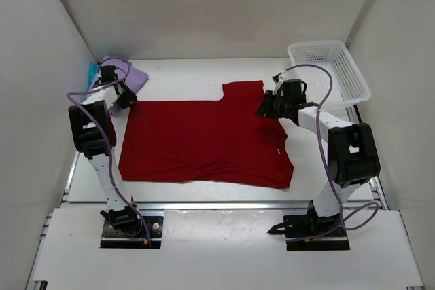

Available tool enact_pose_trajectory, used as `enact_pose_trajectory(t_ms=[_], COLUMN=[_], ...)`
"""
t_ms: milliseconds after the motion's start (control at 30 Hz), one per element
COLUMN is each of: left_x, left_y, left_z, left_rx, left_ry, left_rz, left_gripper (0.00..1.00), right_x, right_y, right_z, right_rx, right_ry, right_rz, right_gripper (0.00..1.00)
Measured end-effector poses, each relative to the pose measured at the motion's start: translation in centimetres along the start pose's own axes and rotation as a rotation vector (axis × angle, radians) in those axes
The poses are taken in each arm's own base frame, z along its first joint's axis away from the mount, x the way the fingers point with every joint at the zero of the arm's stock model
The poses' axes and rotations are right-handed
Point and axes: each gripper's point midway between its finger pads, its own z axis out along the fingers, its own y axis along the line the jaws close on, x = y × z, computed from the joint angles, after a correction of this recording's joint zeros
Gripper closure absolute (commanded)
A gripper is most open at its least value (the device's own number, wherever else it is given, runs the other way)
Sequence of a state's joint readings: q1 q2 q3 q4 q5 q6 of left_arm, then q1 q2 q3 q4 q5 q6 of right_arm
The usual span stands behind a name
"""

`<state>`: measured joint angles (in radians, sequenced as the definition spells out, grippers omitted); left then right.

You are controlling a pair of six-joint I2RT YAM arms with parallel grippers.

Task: Fold and stack the t-shirts
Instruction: Grap the side of the flattened tshirt furthest away from the robot with both arms

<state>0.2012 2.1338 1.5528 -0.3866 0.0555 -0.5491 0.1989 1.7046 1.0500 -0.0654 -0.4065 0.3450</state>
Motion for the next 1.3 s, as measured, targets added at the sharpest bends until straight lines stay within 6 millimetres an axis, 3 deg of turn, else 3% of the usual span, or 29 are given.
enact_pose_trajectory(t_ms=[167, 500, 633, 700, 733, 833, 933, 1067, 1300], left_x=[-0.8, -0.9, -0.7, -0.6, -0.5, -0.1, 0.5, 1.7, 1.3], left_y=[0.0, -0.2, -0.2, -0.1, -0.1, -0.1, 0.0, -0.1, -3.7], left_z=[0.5, 2.0, 2.2, 2.1, 2.0, 1.7, 1.1, -1.1, -5.2], left_rx=[-0.025, -0.058, -0.054, -0.048, -0.045, -0.037, -0.034, -0.011, 0.139], left_ry=[-0.006, 0.017, 0.010, 0.004, 0.003, 0.003, 0.001, -0.009, -0.091], left_rz=[0.035, 0.097, 0.101, 0.094, 0.088, 0.078, 0.070, 0.042, 0.000], left_gripper=[0.53, 0.59, 0.73, 0.87, 0.89, 1.00, 1.00, 1.00, 1.00], right_x=[0.2, 0.0, -0.2, -0.5, -0.8, -3.3, -6.5, -10.6, -15.3], right_y=[0.7, 1.1, 1.1, 0.9, 0.7, -1.1, -3.5, -6.7, -10.3], right_z=[0.2, 0.2, 0.2, 0.2, 0.2, 0.6, 1.3, 3.0, 8.2], right_rx=[-0.017, -0.035, -0.038, -0.035, -0.030, 0.014, 0.086, 0.174, 0.256], right_ry=[0.002, -0.004, -0.011, -0.016, -0.022, -0.068, -0.127, -0.188, -0.193], right_rz=[-0.012, -0.011, -0.005, 0.004, 0.009, 0.029, 0.044, 0.059, 0.065], right_gripper=[0.81, 0.82, 0.80, 0.79, 0.77, 0.72, 0.67, 0.64, 0.64])
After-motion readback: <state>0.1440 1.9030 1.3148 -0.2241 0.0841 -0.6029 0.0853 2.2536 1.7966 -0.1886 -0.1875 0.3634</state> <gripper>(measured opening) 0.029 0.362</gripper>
